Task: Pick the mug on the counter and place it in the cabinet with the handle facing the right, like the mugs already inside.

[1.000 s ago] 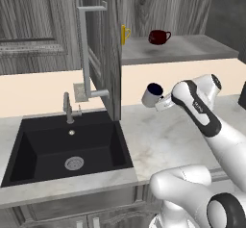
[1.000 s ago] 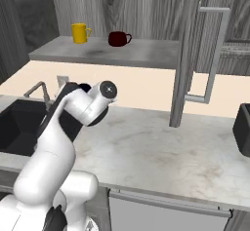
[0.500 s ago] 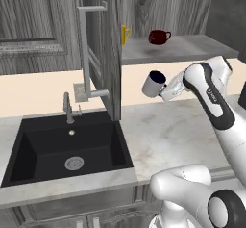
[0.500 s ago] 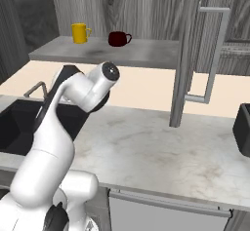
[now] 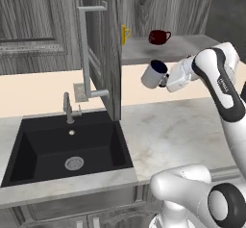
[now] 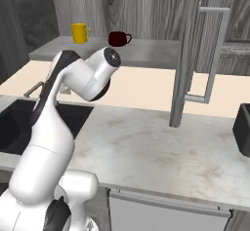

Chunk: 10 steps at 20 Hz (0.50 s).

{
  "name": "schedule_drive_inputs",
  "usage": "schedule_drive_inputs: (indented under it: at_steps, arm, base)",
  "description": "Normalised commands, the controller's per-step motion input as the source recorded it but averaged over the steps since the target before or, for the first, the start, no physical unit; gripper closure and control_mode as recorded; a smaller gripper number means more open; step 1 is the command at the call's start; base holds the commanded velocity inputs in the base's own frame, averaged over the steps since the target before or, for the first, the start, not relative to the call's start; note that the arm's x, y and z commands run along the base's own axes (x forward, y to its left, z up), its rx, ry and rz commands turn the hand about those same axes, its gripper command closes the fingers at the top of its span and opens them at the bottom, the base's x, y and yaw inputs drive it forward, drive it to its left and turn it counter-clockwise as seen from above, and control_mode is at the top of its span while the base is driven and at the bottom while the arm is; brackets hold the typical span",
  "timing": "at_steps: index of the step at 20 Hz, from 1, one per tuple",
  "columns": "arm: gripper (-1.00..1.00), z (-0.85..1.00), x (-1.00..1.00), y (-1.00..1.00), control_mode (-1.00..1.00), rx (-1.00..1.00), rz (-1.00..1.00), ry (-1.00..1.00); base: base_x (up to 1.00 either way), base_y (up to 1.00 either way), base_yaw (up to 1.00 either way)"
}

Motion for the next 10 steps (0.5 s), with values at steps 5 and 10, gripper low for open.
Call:
schedule_drive_inputs:
  at_steps: [5, 10]
  arm:
    - [1.0, 0.53, 0.0, 0.0, -1.0, 0.0, 0.07, -0.06]
    - [1.0, 0.6, 0.0, 0.0, -1.0, 0.0, 0.05, -0.07]
  base:
    - [0.0, 0.0, 0.0]
    - [0.0, 0.0, 0.0]
